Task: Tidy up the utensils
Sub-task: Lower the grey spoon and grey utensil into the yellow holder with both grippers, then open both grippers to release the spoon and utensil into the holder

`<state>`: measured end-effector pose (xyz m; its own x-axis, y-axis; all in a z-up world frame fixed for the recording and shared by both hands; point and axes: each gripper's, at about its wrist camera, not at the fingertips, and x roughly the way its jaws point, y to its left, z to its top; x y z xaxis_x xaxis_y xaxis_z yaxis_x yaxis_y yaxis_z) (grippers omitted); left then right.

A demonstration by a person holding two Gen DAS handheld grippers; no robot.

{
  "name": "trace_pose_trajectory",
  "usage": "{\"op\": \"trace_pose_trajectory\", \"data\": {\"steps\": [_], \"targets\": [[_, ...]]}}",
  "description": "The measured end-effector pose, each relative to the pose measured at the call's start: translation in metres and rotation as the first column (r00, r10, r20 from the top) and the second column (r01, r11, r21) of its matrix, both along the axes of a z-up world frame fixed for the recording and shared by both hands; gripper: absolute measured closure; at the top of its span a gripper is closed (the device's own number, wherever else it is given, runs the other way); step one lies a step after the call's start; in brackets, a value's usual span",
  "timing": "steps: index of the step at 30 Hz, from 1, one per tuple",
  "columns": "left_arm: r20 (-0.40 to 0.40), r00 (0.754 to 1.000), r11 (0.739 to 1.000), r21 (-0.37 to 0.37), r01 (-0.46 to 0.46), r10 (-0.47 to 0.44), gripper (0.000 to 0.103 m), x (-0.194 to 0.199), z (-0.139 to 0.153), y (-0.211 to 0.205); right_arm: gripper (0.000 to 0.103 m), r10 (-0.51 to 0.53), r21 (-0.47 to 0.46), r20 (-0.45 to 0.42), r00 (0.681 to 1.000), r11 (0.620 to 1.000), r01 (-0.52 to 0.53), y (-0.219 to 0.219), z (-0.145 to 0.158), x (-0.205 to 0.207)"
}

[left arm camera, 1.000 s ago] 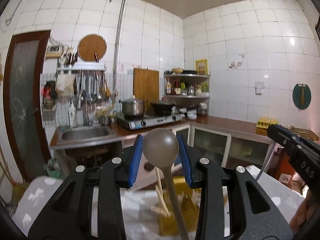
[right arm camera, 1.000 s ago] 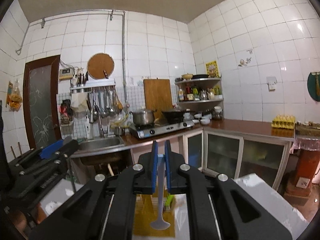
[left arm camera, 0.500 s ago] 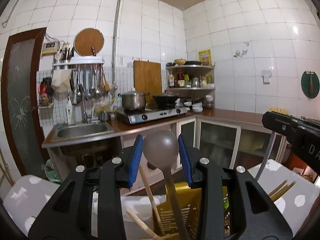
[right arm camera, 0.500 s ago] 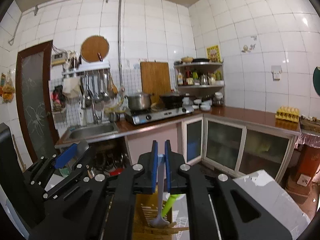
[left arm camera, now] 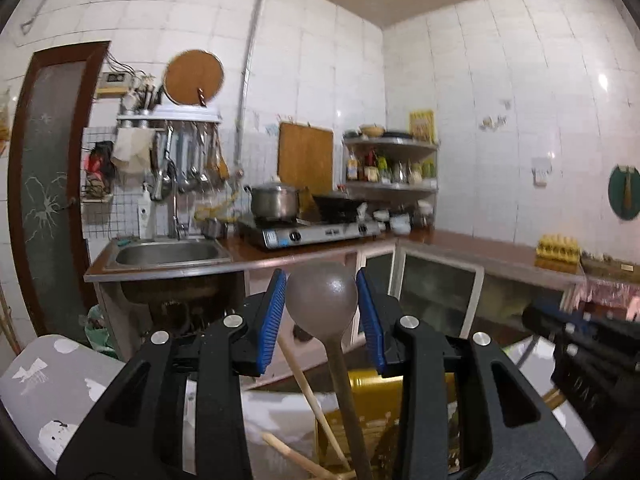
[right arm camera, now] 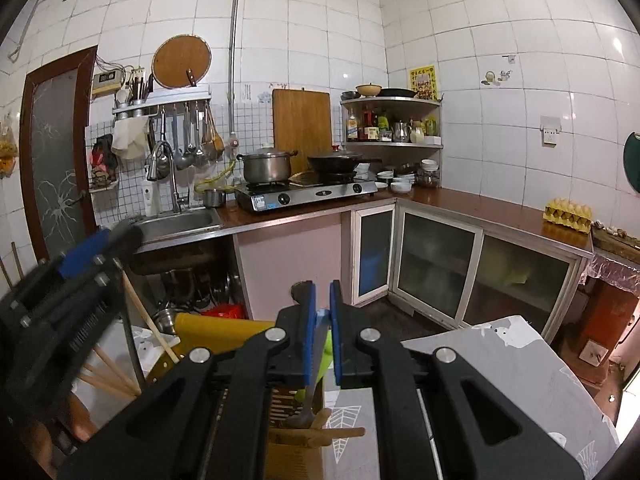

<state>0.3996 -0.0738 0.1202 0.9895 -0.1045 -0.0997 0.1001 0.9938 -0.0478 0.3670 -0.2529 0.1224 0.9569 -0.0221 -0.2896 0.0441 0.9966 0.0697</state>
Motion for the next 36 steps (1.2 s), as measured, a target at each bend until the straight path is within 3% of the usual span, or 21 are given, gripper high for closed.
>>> {"op": "trace_pose_trajectory", "data": {"steps": [5,9,17,22,23,24,25,26,31,36], "targets": [[0.071,0.997,0.999,-0.03,-0.022,0.024,0.068,-0.003,0.01,0.0,0.096,0.013,-0.014,0.025,1.0,1.0,-0.013,0.003,0.005,-0.005],[0.11,0.993,0.999,0.015,-0.051,0.049,0.068,-0.001,0.01,-0.011,0.096,0.016,-0.016,0.017,1.0,1.0,-0.015,0.004,0.003,-0.001],[0.024,1.0,0.997,0.069,-0.022,0.02,0.068,0.007,-0.022,-0.014,0.096,0.005,0.003,-0.026,1.0,1.0,-0.005,-0.003,-0.011,0.008],[-0.054,0.998,0.997,0.077,-0.029,0.033,0.065,0.017,-0.028,-0.008,0.094,0.018,0.045,-0.122,0.992,0.999,-0.012,-0.011,-0.019,0.019],[-0.08,0.997,0.998,0.061,-0.02,0.024,0.054,0.016,-0.026,-0.004,0.083,0.012,0.049,-0.126,0.992,0.999,-0.006,-0.012,-0.018,0.017],[-0.088,0.996,0.999,0.044,-0.014,0.018,0.037,0.012,-0.022,0.0,0.051,0.007,0.055,-0.123,0.992,0.998,0.0,-0.014,-0.016,0.014],[-0.082,0.996,0.999,0.031,-0.021,0.024,0.028,0.005,-0.017,0.005,0.038,0.001,0.068,-0.107,0.994,0.998,0.006,-0.017,-0.013,0.008],[-0.074,0.997,0.999,0.025,-0.026,0.028,0.02,-0.001,-0.013,0.009,0.033,-0.005,0.075,-0.093,0.996,0.997,0.012,-0.02,-0.008,0.0],[-0.041,0.999,1.0,0.018,-0.024,0.024,0.007,-0.054,0.018,0.036,0.032,-0.011,0.052,-0.074,0.997,0.999,0.015,-0.025,0.017,-0.04],[-0.008,0.999,0.999,0.015,-0.034,0.034,0.005,-0.128,0.039,0.072,0.016,-0.004,0.001,-0.03,1.0,1.0,0.004,-0.021,0.028,-0.099]]}}
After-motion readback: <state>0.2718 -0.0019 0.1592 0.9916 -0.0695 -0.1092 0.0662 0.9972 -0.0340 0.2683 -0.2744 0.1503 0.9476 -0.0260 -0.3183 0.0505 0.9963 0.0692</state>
